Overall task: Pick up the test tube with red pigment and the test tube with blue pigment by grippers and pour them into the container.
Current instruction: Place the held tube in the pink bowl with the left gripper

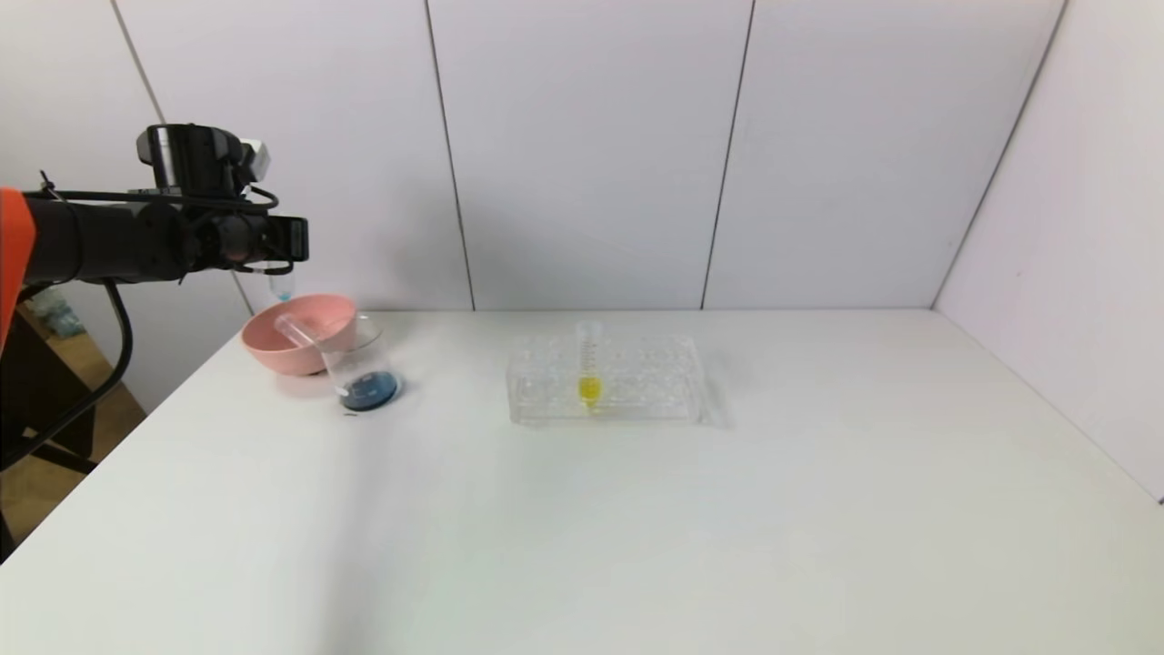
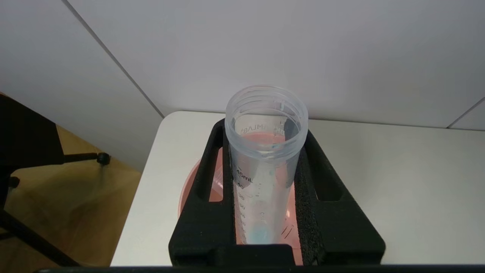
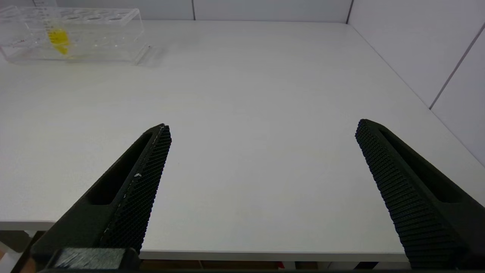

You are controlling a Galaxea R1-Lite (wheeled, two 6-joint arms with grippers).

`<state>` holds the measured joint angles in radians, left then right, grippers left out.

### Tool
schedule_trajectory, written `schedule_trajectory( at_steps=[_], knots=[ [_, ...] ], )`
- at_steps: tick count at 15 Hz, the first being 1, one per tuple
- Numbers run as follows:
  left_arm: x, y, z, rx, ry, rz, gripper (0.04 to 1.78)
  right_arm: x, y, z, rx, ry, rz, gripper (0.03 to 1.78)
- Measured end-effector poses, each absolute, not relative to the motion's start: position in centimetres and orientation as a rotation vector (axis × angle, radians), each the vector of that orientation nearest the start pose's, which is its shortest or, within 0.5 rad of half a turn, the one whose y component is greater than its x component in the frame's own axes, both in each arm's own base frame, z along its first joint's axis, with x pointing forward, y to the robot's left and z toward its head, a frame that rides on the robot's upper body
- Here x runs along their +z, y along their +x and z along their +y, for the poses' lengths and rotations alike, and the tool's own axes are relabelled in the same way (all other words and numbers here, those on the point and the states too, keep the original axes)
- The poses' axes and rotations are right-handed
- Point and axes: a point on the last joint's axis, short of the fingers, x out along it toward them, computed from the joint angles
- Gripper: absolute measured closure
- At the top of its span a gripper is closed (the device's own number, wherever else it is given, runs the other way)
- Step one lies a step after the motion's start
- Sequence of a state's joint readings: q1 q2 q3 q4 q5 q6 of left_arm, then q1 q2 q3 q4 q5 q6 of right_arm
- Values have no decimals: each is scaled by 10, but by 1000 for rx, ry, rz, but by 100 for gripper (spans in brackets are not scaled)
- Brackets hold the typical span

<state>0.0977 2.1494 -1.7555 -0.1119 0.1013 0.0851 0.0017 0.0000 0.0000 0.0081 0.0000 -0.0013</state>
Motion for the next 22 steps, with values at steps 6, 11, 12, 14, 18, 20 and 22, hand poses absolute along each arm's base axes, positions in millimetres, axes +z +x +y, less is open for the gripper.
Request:
schedule_trajectory(
  at_steps=[6,11,12,14,18,20,22],
  knots=[
    [201,460,56,195,90,345,136,75,-23,0,1,-1,8,4],
    [189,463,52,114,63,371,136,75,-23,0,1,-1,8,4],
    [187,464,51,113,63,375,136,75,-23,0,1,-1,8,4],
    [183,465,51,110,64,384,136,75,-23,0,1,-1,8,4],
    [180,468,47,100,66,389,122,75,-23,0,2,-1,9,4],
    [181,468,47,99,66,388,99,75,-23,0,1,-1,8,4],
    [181,468,46,96,66,387,67,75,-23,0,1,-1,8,4]
  ],
)
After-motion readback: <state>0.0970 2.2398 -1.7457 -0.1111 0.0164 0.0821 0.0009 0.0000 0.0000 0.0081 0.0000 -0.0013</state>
